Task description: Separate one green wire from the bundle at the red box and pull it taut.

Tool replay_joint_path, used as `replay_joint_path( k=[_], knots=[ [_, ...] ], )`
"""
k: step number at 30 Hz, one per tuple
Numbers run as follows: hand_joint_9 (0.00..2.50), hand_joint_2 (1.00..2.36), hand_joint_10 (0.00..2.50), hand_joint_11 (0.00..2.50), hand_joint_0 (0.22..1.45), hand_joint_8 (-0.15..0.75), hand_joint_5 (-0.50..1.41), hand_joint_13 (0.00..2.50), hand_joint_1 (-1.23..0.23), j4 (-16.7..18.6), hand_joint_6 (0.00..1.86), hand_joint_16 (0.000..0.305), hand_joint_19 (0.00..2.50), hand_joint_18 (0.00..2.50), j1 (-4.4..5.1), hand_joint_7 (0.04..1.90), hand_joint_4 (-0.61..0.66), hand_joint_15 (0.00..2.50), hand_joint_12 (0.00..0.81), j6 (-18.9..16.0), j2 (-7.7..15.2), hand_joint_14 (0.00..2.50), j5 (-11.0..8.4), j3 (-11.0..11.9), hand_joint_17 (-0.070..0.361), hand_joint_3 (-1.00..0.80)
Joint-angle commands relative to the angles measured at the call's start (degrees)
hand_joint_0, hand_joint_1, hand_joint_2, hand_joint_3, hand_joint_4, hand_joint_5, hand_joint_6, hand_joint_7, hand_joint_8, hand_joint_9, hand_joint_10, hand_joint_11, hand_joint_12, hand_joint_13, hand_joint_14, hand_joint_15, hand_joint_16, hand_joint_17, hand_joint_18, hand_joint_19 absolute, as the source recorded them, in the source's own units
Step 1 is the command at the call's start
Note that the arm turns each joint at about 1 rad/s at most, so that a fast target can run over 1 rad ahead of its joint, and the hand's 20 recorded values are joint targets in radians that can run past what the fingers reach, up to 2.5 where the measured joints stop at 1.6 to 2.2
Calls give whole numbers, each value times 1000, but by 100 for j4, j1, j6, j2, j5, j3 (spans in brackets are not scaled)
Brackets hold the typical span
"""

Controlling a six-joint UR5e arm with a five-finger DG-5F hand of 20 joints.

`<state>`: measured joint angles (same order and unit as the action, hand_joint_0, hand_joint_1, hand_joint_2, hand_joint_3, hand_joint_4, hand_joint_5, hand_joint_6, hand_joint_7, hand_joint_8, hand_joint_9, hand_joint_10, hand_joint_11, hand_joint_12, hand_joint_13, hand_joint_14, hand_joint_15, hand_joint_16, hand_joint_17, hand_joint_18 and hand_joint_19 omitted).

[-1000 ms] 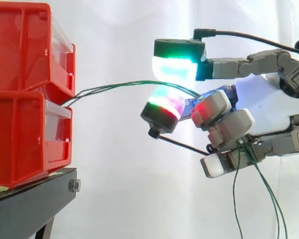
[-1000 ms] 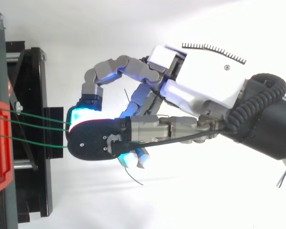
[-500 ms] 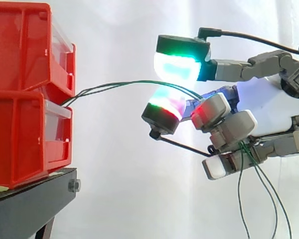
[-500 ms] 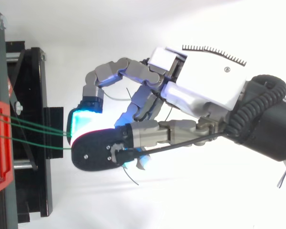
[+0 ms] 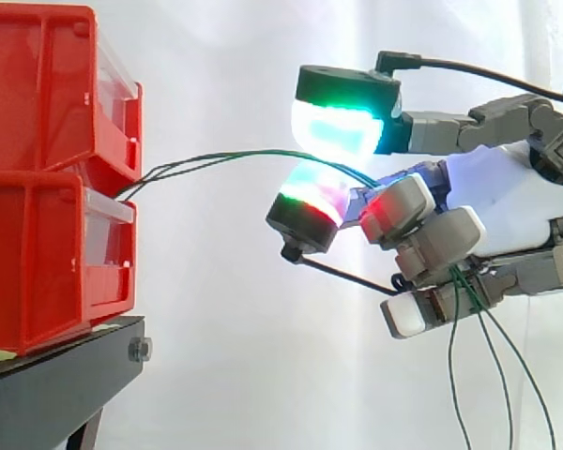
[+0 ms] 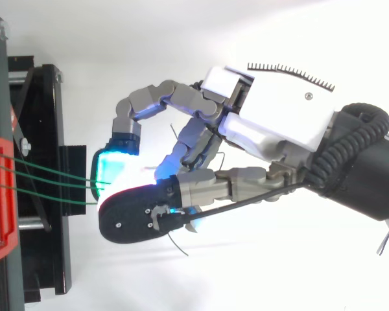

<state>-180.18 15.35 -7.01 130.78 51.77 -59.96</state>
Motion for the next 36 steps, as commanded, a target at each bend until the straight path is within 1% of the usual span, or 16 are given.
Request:
replay_joint_path(
  k=[1, 5, 11, 13, 15, 16, 20, 22, 28, 30, 32, 36],
  knots=[
    [1366, 1017, 26, 1109, 631, 246, -168, 1474, -786, 1, 893, 51, 679, 958, 3, 1146, -23, 1149, 338, -3, 0, 28, 0, 2, 115, -268],
    [1342, 1014, 25, 1098, 657, 241, -173, 1460, -822, 1, 898, 51, 662, 958, -6, 1082, -17, 1145, 343, -3, 0, 29, 9, -7, 115, -322],
    [1328, 1000, 25, 1078, 683, 233, -173, 1445, -865, -8, 893, 50, 653, 948, -6, 1059, -8, 1131, 342, -3, 0, 29, 9, -7, 112, -500],
    [1327, 1000, 25, 1079, 672, 232, -172, 1443, -866, -8, 892, 50, 654, 946, 3, 1057, 15, 1133, 342, -3, 0, 29, 9, -7, 112, -500],
    [1331, 1000, 25, 1081, 632, 234, -170, 1442, -847, -8, 890, 50, 653, 944, -6, 1061, 33, 1140, 341, -3, 0, 29, 9, -7, 112, -500],
    [1337, 1000, 25, 1082, 601, 234, -169, 1444, -825, -8, 890, 50, 660, 946, 3, 1056, 37, 1143, 342, -3, 0, 30, 9, 2, 112, -500],
    [1361, 1000, 24, 1083, 550, 244, -166, 1464, -740, -8, 889, 52, 650, 968, -6, 1050, 49, 1132, 358, -3, 0, 28, 9, -7, 116, -500],
    [1373, 1000, 25, 1084, 552, 250, -165, 1468, -715, 1, 888, 52, 652, 974, -24, 1052, 49, 1121, 352, -3, 0, 27, 9, -7, 116, -500],
    [1375, 1000, 25, 1095, 577, 243, -165, 1468, -680, 1, 885, 51, 655, 966, -24, 1068, 45, 1134, 345, -3, 0, 29, -9, -7, 114, -500],
    [1372, 1000, 27, 1097, 602, 238, -163, 1468, -675, 1, 884, 50, 661, 961, -24, 1075, 40, 1139, 339, -3, 0, 29, -9, 2, 112, -500],
    [1376, 1001, 25, 1093, 630, 236, -161, 1469, -696, -8, 886, 50, 671, 959, -24, 1092, 26, 1148, 337, -3, 0, 29, -9, -7, 112, -490],
    [1378, 1013, 25, 1098, 652, 244, -162, 1465, -788, 1, 894, 50, 662, 961, -24, 1117, -18, 1155, 338, -3, 0, 29, -9, -7, 112, -368]
  ],
)
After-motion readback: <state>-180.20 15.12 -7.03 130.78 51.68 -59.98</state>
